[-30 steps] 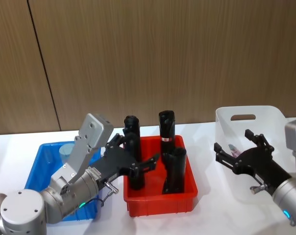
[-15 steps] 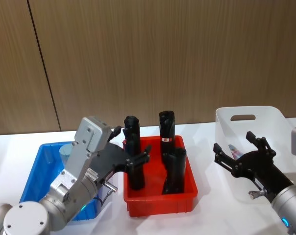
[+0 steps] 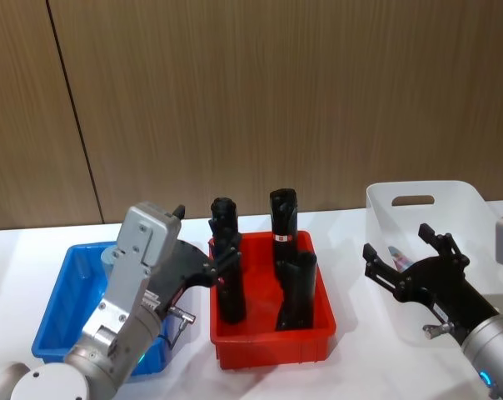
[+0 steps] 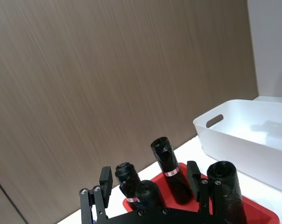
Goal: Pick the cotton swabs from the blue box and place them into the white box.
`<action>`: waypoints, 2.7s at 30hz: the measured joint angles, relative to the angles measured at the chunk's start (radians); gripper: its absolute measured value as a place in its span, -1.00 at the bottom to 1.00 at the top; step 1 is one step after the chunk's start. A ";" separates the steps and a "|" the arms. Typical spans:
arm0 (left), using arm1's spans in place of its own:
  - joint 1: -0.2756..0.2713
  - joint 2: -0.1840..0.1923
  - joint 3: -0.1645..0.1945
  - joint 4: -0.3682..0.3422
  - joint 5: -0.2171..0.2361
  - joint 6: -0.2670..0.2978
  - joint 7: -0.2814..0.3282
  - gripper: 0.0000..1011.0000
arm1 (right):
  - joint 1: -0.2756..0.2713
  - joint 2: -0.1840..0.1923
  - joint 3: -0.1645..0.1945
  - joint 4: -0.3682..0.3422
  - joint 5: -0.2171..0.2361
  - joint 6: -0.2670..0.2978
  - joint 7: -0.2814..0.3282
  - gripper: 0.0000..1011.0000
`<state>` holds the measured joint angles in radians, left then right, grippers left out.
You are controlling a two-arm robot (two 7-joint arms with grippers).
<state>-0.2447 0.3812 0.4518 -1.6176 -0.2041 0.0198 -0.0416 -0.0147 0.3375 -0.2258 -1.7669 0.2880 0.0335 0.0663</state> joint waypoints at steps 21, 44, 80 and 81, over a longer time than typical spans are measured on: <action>0.008 0.001 0.003 -0.010 0.004 -0.007 0.031 0.99 | 0.001 -0.001 0.000 0.001 -0.001 0.001 0.004 0.98; 0.007 0.001 0.002 -0.009 0.004 -0.006 0.031 0.99 | 0.052 -0.002 -0.007 0.024 0.036 0.103 0.199 0.98; 0.008 0.001 0.002 -0.009 0.004 -0.006 0.031 0.99 | 0.283 -0.098 -0.044 0.367 0.027 0.209 0.413 0.98; 0.008 0.001 0.002 -0.008 0.004 -0.006 0.031 0.99 | 0.287 -0.100 -0.044 0.377 0.026 0.207 0.414 0.98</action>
<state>-0.2372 0.3821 0.4542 -1.6261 -0.2004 0.0138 -0.0110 0.2725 0.2378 -0.2702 -1.3903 0.3136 0.2408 0.4800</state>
